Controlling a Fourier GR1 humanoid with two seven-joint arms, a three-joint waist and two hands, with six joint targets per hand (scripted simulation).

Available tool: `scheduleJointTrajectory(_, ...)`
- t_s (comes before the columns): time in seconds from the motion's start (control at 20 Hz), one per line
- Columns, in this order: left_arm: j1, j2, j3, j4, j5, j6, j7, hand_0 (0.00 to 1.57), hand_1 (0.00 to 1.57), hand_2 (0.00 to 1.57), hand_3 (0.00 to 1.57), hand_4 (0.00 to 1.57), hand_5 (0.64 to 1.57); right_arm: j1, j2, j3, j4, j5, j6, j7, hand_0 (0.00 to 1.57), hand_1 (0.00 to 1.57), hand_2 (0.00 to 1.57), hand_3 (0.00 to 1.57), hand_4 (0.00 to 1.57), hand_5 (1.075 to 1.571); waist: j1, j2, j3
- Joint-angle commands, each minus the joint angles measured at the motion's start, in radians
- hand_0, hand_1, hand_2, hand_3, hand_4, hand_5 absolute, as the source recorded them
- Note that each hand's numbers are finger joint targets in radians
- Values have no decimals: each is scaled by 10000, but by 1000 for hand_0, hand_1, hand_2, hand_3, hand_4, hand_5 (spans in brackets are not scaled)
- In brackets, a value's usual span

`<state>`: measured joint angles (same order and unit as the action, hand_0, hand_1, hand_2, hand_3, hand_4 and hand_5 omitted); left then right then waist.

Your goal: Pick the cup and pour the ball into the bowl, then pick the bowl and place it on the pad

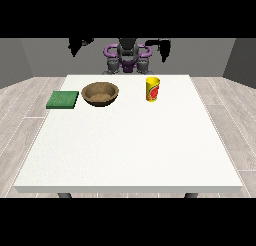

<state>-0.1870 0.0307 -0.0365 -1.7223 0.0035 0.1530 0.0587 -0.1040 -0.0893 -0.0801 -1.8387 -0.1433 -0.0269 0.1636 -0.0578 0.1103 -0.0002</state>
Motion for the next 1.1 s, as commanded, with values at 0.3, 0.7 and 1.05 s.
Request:
scheduleJointTrajectory(0.3,129,361,974,3586,263,-982,-4116,0,0,0,0,246,1475,-65,-480,-822,837,-609,1080,-1848,0,0,0,0,676,1555,-320,1370,-3)
scheduleJointTrajectory(0.7,-797,86,1212,6645,-103,-728,-5277,0,0,0,0,138,1433,-101,-1137,-1548,1901,-1255,1840,-1714,0,0,0,0,670,1560,-595,615,-1)
scheduleJointTrajectory(1.05,-2133,605,2057,8563,380,-1105,-6025,0,0,0,0,211,1435,-233,-1554,-1985,2603,-1712,2535,-1999,0,0,0,0,673,1563,-827,757,-1)
